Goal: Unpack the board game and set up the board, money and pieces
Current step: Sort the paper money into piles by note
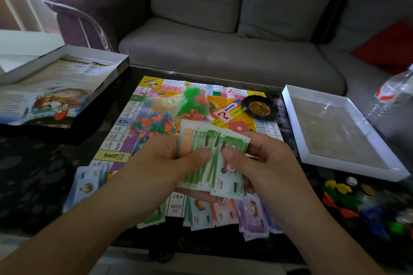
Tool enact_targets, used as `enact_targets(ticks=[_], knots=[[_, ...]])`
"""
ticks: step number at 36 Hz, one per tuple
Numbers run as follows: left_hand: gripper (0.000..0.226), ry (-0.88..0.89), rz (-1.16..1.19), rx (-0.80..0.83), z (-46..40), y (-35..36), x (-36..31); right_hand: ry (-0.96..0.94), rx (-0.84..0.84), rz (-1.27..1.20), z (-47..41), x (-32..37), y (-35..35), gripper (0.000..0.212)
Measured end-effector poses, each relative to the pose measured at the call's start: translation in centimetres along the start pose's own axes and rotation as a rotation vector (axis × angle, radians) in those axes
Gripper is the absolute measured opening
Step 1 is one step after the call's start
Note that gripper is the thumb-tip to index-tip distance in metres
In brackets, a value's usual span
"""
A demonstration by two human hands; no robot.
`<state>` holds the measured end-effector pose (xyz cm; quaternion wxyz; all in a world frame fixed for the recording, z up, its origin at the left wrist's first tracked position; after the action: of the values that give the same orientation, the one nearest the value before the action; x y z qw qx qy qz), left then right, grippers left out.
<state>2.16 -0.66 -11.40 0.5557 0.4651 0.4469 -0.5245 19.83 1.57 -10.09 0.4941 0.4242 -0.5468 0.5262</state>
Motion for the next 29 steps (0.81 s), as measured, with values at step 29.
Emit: enact_targets(ticks=[29], knots=[[0.020,0.169,-0.190,-0.277,-0.1,-2.0,-0.6,-0.047,0.061,-0.015,0.1,-1.5,2.2,0.010]])
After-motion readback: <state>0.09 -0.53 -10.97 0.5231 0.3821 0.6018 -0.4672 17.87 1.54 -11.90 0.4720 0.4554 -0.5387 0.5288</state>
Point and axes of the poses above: each hand's wrist, its own z-axis away from the middle knuckle, its own y-axis out of the palm, x = y × z, the point moved 5 cm from there along -z, towards the middle knuckle, and after that the axes turned 15 degrees about -x, right-handed, at the moved point
